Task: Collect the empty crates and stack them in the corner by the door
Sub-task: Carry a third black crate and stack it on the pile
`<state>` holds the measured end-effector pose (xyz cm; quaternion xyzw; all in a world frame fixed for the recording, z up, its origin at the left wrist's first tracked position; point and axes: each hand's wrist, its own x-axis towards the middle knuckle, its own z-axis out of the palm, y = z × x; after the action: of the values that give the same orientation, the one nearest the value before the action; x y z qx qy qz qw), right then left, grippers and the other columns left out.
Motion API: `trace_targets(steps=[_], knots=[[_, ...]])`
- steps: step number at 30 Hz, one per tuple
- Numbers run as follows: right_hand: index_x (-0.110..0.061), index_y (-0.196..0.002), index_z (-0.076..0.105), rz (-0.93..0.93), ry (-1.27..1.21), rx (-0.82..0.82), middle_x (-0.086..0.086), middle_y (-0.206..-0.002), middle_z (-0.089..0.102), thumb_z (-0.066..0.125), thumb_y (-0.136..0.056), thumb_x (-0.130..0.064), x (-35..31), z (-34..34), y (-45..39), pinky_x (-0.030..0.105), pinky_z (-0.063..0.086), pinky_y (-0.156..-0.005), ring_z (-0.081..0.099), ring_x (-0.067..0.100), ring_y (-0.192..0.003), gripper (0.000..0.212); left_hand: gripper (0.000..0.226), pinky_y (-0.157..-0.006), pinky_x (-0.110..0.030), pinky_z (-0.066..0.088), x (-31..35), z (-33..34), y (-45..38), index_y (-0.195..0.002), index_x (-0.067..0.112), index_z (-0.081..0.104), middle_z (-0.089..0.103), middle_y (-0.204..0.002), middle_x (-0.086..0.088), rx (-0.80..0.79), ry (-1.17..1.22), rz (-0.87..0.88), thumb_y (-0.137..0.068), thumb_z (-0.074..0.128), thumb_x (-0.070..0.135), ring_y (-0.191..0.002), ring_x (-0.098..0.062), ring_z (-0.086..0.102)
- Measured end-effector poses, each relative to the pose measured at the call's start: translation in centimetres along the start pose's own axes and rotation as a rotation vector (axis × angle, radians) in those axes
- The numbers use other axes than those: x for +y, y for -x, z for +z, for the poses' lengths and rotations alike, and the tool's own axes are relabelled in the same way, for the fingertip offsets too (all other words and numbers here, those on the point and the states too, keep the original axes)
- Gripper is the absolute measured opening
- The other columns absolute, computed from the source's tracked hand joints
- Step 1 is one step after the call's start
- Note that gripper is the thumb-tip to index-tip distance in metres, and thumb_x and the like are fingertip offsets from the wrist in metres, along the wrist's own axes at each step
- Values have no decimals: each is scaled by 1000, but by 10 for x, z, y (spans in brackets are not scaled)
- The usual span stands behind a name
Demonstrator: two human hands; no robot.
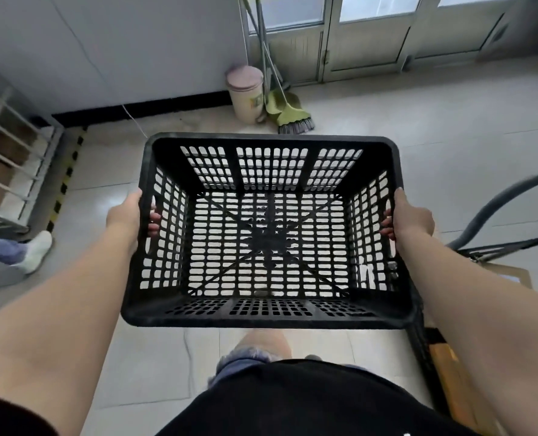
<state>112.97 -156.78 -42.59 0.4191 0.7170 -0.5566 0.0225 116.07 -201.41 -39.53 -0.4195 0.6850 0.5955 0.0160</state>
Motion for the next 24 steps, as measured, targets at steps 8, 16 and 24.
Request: trace_targets(steps=[8, 16, 24], knots=[[-5, -64, 60, -2, 58, 68, -4, -30, 50, 50, -91, -51, -86, 64, -88, 27, 50, -51, 47, 10, -22, 54, 45, -36, -20, 36, 95, 80, -109, -76, 10, 53, 49, -62, -3, -66, -42, -32, -94, 43, 50, -44, -16, 41], [-5, -66, 62, 59, -48, 211, 7, -56, 59, 55, -87, -50, -167, 98, -162, 24, 44, -41, 50, 17, -32, 50, 41, -39, -21, 31, 203, 176, -206, -76, 9, 53, 47, -61, -5, -154, -138, -34, -93, 47, 46, -41, -16, 39], [-4, -65, 61, 110, -166, 276, 9, -59, 58, 58, -86, -45, -236, 115, -260, 21, 40, -36, 49, 21, -41, 46, 43, -42, -22, 33, 303, 296, -278, -78, 9, 55, 50, -63, -5, -230, -181, 3, -93, 47, 49, -47, -17, 41]])
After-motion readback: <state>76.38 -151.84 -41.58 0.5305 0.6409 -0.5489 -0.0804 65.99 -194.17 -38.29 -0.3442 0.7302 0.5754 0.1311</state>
